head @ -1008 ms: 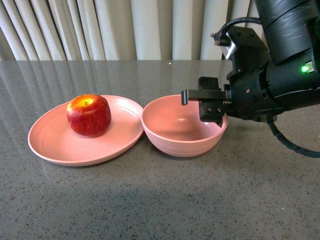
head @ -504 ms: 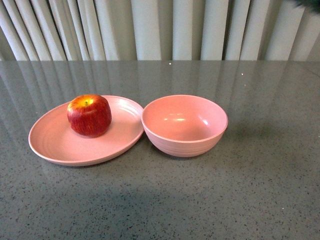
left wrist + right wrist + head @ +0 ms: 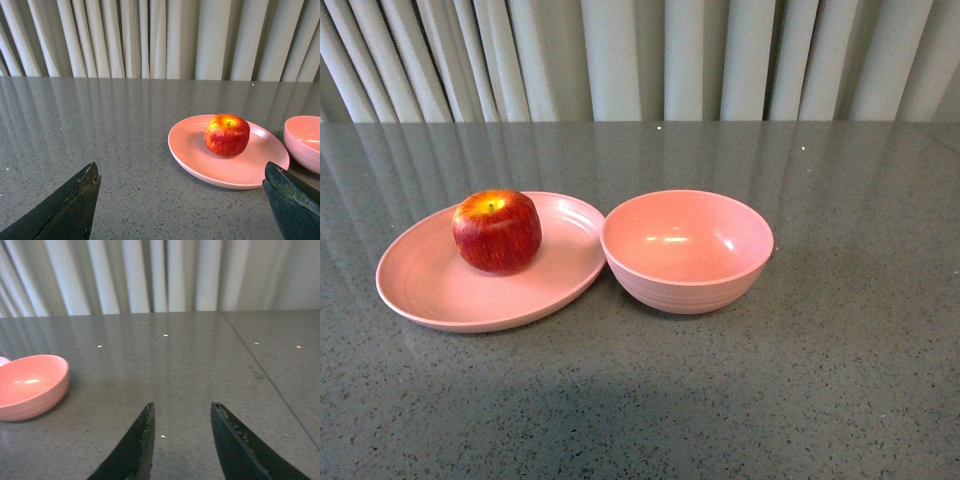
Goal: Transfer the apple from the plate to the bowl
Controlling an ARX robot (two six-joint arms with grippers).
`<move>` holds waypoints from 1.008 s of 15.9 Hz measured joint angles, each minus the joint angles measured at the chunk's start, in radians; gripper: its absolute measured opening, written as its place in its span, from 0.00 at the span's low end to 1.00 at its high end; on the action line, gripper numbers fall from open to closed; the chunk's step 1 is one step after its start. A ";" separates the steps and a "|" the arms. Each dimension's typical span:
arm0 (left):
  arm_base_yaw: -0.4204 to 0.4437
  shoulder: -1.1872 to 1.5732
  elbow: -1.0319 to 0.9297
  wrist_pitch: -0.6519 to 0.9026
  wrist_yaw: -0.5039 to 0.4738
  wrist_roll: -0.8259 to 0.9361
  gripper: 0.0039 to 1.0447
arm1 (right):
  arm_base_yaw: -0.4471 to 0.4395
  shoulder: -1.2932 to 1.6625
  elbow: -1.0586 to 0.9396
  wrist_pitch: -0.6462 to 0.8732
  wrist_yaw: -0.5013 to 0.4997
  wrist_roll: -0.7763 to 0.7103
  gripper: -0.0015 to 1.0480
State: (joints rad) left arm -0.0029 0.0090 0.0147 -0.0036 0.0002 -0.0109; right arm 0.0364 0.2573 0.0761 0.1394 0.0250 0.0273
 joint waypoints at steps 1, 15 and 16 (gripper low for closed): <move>0.000 0.000 0.000 0.000 -0.002 0.000 0.94 | -0.046 -0.078 -0.026 -0.047 -0.008 -0.003 0.25; 0.000 0.000 0.000 0.000 0.000 0.001 0.94 | -0.037 -0.253 -0.063 -0.144 -0.025 -0.021 0.22; 0.000 0.000 0.000 0.000 0.000 0.001 0.94 | -0.037 -0.253 -0.063 -0.144 -0.025 -0.021 0.33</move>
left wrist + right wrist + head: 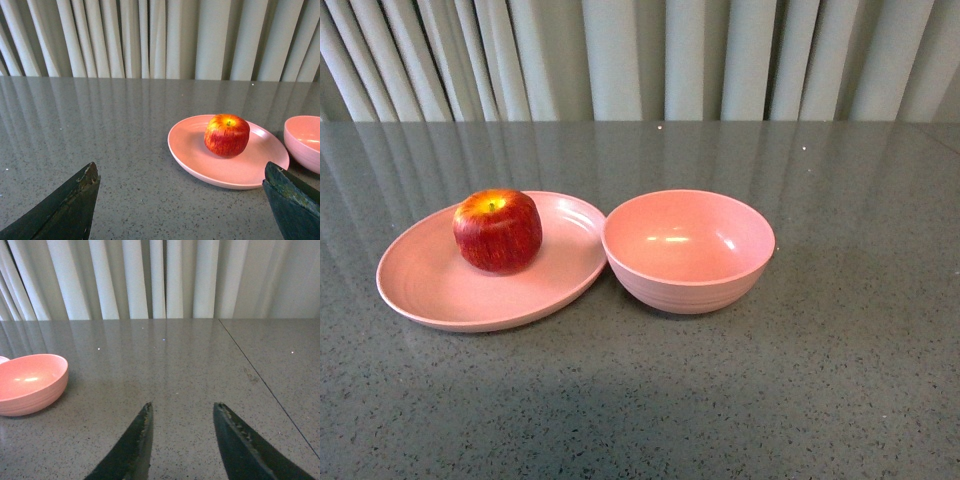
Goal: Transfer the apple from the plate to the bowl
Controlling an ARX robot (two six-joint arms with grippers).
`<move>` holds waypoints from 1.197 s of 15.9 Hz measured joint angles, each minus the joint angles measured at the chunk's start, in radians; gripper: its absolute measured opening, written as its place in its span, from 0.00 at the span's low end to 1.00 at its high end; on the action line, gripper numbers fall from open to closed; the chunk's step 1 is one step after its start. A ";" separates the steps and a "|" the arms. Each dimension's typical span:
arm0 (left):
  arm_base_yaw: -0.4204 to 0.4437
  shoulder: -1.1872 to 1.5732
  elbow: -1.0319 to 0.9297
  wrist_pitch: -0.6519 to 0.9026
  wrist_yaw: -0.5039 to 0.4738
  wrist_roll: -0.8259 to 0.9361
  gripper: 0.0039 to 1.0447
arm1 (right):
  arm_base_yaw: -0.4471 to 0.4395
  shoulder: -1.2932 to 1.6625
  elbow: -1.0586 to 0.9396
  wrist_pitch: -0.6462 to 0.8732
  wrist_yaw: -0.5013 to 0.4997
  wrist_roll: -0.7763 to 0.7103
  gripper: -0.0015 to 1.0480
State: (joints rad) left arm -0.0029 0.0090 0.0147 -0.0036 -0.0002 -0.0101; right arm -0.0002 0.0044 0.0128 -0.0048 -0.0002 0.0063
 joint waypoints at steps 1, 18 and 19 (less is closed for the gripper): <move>0.000 0.000 0.000 0.000 0.000 0.000 0.94 | 0.000 0.000 0.000 0.000 0.000 0.000 0.45; -0.099 0.180 0.160 -0.241 -0.160 -0.096 0.94 | 0.000 0.000 0.000 0.000 0.000 0.000 0.94; -0.091 0.202 0.193 -0.182 -0.134 -0.103 0.94 | 0.000 0.000 0.000 0.000 0.000 0.000 0.94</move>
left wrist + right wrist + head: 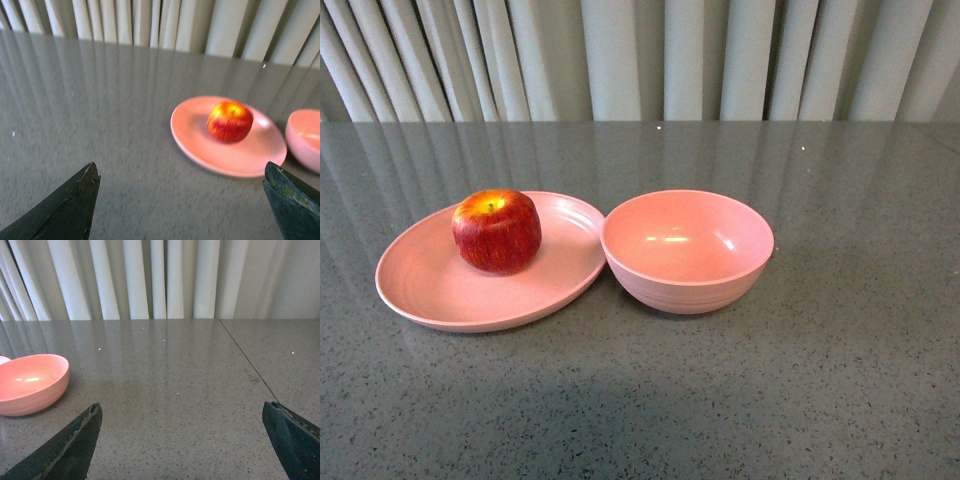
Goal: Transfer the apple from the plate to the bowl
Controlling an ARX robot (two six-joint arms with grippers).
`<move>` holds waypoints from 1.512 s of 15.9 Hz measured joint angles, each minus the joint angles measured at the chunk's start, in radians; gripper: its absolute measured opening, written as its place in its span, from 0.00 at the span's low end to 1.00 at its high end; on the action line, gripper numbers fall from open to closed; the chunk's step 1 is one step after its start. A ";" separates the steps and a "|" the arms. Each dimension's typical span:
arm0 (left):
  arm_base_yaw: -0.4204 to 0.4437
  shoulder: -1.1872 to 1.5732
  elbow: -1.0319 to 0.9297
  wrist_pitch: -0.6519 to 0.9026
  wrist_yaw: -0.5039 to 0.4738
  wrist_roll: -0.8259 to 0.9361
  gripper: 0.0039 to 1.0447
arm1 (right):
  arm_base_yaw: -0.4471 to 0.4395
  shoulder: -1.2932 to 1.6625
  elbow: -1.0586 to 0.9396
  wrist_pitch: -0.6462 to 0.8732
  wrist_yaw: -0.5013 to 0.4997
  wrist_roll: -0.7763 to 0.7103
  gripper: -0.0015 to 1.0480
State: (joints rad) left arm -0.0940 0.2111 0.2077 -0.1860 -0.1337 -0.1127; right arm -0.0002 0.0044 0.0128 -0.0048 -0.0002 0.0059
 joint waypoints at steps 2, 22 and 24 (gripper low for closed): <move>0.015 0.172 0.056 0.175 0.073 0.003 0.94 | 0.000 0.000 0.000 0.000 0.000 0.000 0.94; -0.081 1.464 0.620 0.489 0.334 0.138 0.94 | 0.000 0.000 0.000 0.000 0.000 0.000 0.94; -0.083 1.470 0.632 0.467 0.331 0.138 0.94 | 0.000 0.000 0.000 0.000 0.000 0.000 0.94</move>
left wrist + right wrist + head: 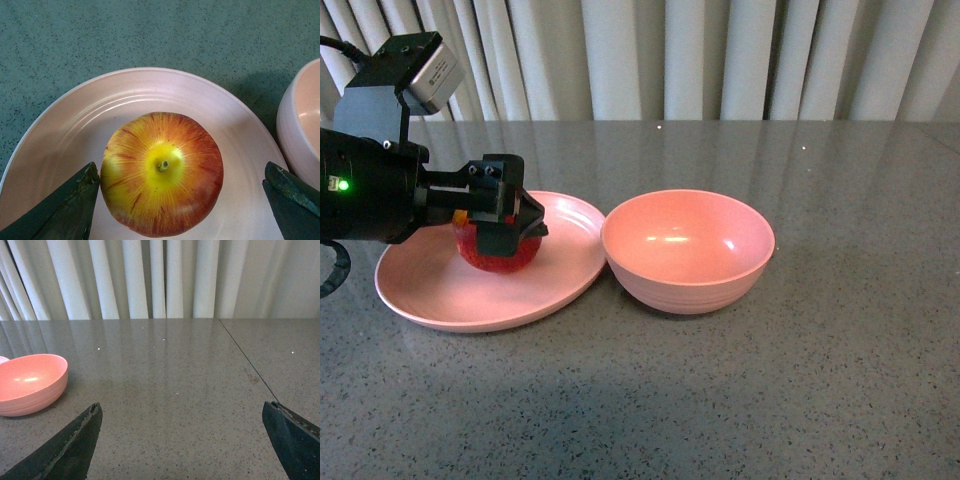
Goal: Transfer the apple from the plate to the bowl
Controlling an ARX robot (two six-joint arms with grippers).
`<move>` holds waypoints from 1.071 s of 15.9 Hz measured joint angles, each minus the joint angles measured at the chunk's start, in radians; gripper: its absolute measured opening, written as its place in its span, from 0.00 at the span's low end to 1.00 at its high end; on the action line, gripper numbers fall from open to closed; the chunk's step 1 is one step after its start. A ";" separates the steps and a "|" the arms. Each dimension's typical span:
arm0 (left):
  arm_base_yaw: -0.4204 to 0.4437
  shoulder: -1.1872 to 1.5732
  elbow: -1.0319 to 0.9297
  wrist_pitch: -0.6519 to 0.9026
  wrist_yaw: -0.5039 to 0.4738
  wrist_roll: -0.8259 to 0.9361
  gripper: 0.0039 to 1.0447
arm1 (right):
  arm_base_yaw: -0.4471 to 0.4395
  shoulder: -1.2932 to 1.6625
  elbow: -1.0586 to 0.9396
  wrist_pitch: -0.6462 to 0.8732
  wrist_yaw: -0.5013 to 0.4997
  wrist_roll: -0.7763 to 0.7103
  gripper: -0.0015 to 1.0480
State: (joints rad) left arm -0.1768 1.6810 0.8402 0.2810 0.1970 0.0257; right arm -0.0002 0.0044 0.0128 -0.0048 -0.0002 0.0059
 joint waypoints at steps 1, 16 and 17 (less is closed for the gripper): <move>-0.002 0.002 0.005 -0.011 -0.006 0.000 0.94 | 0.000 0.000 0.000 0.000 0.000 0.000 0.94; -0.004 -0.126 0.032 -0.097 -0.022 0.032 0.49 | 0.000 0.000 0.000 0.000 0.000 0.000 0.94; -0.035 -0.167 0.053 -0.117 -0.030 0.031 0.48 | 0.000 0.000 0.000 0.000 0.000 0.000 0.94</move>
State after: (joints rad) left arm -0.2115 1.5139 0.8932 0.1642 0.1673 0.0566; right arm -0.0002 0.0044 0.0128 -0.0048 -0.0002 0.0059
